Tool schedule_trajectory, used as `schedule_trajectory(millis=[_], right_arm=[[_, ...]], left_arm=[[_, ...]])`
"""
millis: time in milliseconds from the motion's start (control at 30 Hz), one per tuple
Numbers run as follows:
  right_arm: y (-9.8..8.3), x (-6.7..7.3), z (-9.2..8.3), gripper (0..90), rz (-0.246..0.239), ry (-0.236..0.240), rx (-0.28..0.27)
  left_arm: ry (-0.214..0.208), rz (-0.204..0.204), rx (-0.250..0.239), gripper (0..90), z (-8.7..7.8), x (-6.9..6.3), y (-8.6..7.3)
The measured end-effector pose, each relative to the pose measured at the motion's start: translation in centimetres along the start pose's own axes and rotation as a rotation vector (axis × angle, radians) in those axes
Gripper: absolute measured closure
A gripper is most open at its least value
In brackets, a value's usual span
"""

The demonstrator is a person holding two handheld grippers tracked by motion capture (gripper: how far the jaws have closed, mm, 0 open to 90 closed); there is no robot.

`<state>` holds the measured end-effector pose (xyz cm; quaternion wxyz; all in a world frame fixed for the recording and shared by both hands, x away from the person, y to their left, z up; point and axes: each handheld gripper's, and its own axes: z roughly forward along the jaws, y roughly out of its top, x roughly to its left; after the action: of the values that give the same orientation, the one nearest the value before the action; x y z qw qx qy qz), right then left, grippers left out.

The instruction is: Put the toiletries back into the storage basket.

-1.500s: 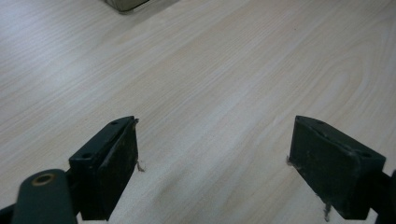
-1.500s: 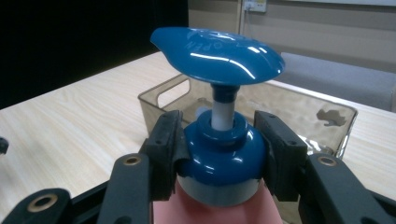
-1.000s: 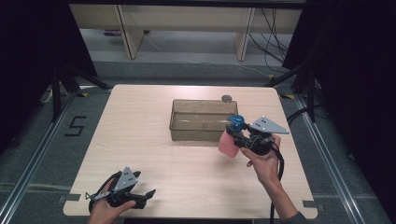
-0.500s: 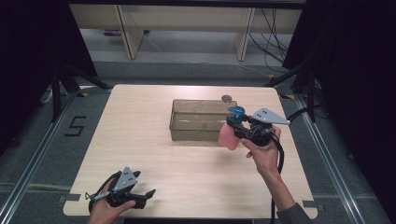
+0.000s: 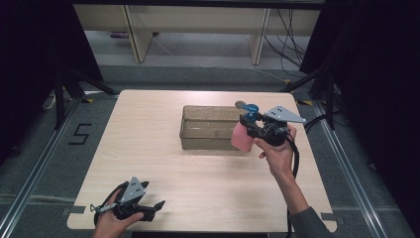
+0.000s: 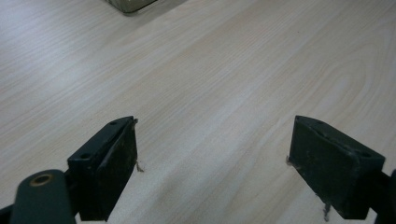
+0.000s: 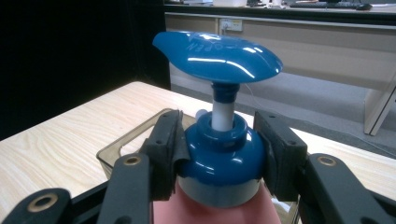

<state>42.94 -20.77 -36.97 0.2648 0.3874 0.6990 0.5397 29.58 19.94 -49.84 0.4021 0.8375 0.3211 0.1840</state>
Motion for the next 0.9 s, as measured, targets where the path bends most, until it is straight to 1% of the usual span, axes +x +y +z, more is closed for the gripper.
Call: schedule_trajectory(millis=[33, 67, 100, 133, 167, 200, 233, 267, 300, 333, 400, 433, 467, 500, 533, 567, 600, 700, 733, 767, 800, 833, 867, 900], right_arm=[[0.0, -0.1, 0.2, 53.9, 0.003, 0.005, -0.014], [0.1, -0.1, 0.3, 53.9, 0.015, 0.001, -0.001], [0.2, -0.2, 0.5, 53.9, 0.016, 0.003, -0.009], [0.3, -0.3, 0.6, 53.9, 0.016, -0.008, -0.004], [0.3, -0.5, 0.8, 53.9, 0.009, -0.011, -0.02], [0.4, -0.6, 0.9, 53.9, 0.006, -0.019, -0.011], [0.4, -0.6, 1.1, 53.9, 0.024, -0.014, -0.011], [0.5, -0.6, 1.2, 53.9, 0.034, -0.024, -0.011], [0.5, -0.6, 1.2, 53.9, 0.034, -0.024, -0.011], [0.5, -0.8, 1.5, 53.9, 0.025, -0.012, -0.014], [0.4, -1.1, 2.0, 53.9, 0.021, -0.016, -0.008], [0.4, -1.0, 2.0, 53.9, 0.035, -0.027, -0.002], [0.4, -1.2, 2.3, 53.9, 0.024, -0.02, -0.006], [0.4, -1.3, 2.4, 53.9, 0.026, -0.025, 0.001], [0.3, -1.5, 2.7, 53.9, 0.026, -0.033, -0.001], [0.3, -1.5, 2.7, 53.9, 0.026, -0.033, -0.001], [0.4, -1.8, 3.0, 53.9, 0.038, -0.032, 0.001], [0.4, -1.9, 3.2, 53.9, 0.043, -0.035, -0.004], [0.5, -2.0, 3.3, 53.9, 0.046, -0.037, -0.005], [0.6, -2.0, 3.4, 54.0, 0.037, -0.045, -0.007], [0.7, -2.1, 3.4, 54.0, 0.048, -0.044, -0.007], [0.8, -2.1, 3.5, 53.9, 0.032, -0.045, -0.009], [0.8, -2.1, 3.6, 53.9, 0.037, -0.045, -0.016], [0.9, -2.2, 3.7, 53.9, 0.019, -0.046, -0.024]], left_arm=[[0.002, -0.004, -0.004, 14.9, 0.0, 0.0, 0.0], [0.005, 0.014, 0.011, 14.9, 0.0, 0.1, 0.0], [0.003, 0.015, 0.005, 14.9, 0.0, 0.1, 0.1], [0.003, 0.006, -0.011, 14.9, 0.1, 0.0, 0.1], [-0.003, -0.013, -0.014, 14.9, 0.1, -0.1, 0.0], [-0.003, -0.009, -0.005, 14.9, 0.1, -0.2, 0.0], [-0.002, -0.001, 0.002, 14.9, 0.0, -0.1, 0.0], [-0.002, -0.001, 0.002, 14.9, 0.0, -0.1, 0.0], [-0.001, 0.003, 0.005, 14.9, 0.0, 0.0, 0.0], [-0.001, 0.0, -0.006, 14.9, 0.1, 0.0, 0.0], [-0.001, 0.004, 0.002, 14.9, 0.0, 0.0, 0.0], [-0.003, 0.004, 0.004, 14.9, 0.0, -0.1, 0.0], [-0.004, 0.002, 0.005, 14.9, 0.0, 0.0, 0.0], [-0.002, 0.002, 0.002, 14.9, 0.0, 0.0, 0.0], [-0.007, -0.011, -0.006, 14.9, 0.1, -0.1, 0.0], [-0.007, -0.011, -0.006, 14.9, 0.1, -0.1, 0.0], [-0.006, -0.009, -0.006, 14.9, 0.1, -0.2, 0.0], [-0.004, -0.013, -0.01, 14.9, 0.1, -0.2, 0.0], [-0.009, -0.013, -0.012, 14.9, 0.2, -0.1, 0.0], [-0.004, 0.0, 0.002, 14.9, 0.0, -0.1, 0.0], [-0.006, -0.011, -0.007, 14.9, 0.1, -0.2, 0.0], [-0.003, -0.013, -0.003, 14.9, 0.1, -0.2, 0.0], [-0.002, -0.014, -0.005, 14.9, 0.1, -0.2, 0.0], [-0.011, -0.015, -0.012, 14.9, 0.2, -0.2, 0.0]])
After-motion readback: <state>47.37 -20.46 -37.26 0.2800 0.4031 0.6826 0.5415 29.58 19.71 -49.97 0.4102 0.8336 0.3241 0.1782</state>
